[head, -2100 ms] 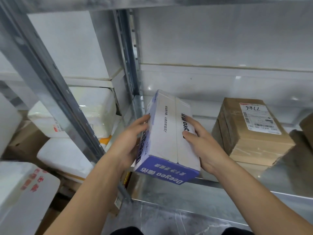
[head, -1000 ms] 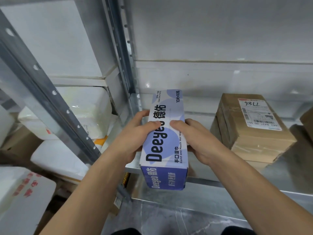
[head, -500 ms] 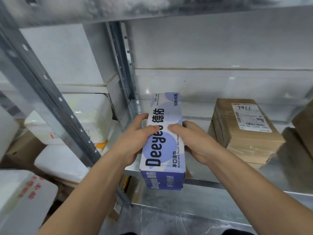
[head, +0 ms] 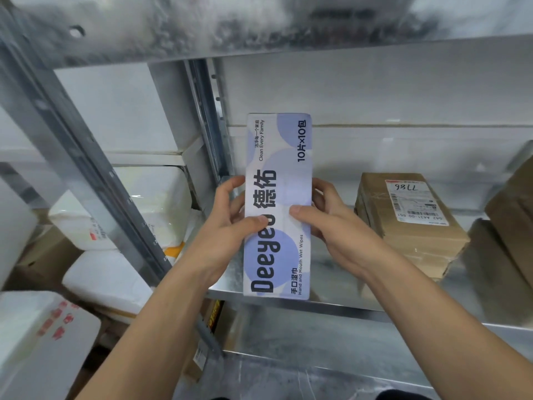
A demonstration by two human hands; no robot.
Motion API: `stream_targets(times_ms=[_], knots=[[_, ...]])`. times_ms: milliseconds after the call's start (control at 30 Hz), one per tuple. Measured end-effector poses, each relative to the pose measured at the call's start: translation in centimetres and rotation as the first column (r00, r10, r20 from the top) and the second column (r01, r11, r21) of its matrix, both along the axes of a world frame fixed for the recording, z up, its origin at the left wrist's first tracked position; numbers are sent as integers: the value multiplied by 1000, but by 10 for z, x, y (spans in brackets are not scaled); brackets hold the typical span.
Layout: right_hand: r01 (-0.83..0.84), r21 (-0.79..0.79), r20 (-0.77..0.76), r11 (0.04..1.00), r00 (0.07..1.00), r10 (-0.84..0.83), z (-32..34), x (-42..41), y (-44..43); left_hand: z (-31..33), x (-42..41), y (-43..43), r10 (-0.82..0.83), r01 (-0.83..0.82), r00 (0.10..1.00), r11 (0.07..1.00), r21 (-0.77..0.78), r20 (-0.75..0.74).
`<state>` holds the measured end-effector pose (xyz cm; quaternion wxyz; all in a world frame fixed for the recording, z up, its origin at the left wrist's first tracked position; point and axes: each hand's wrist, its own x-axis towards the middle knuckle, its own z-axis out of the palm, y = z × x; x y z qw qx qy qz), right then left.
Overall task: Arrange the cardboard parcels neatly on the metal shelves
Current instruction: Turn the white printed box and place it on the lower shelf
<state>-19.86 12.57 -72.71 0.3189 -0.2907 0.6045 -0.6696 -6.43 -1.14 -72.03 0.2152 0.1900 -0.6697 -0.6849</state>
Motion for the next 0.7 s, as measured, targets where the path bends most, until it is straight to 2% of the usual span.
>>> stream_targets(times_ms=[267, 367, 533, 700], knots=[[33, -58, 187, 998, 982, -21, 15, -1, -3, -5, 4, -4, 3, -4, 1000, 997, -73, -24], [47, -41, 202, 998, 979, -38, 17, -1, -3, -5, 6, -7, 13, -15, 998, 999, -30, -69], [83, -53, 226, 995, 972, -69, 25, 2, -3, 1, 6, -6, 44, -26, 991, 989, 147, -126], [67, 25, 187, 997, 980, -70, 30, 7, -7, 14, 10, -3, 82, -72, 996, 973, 217, -37]])
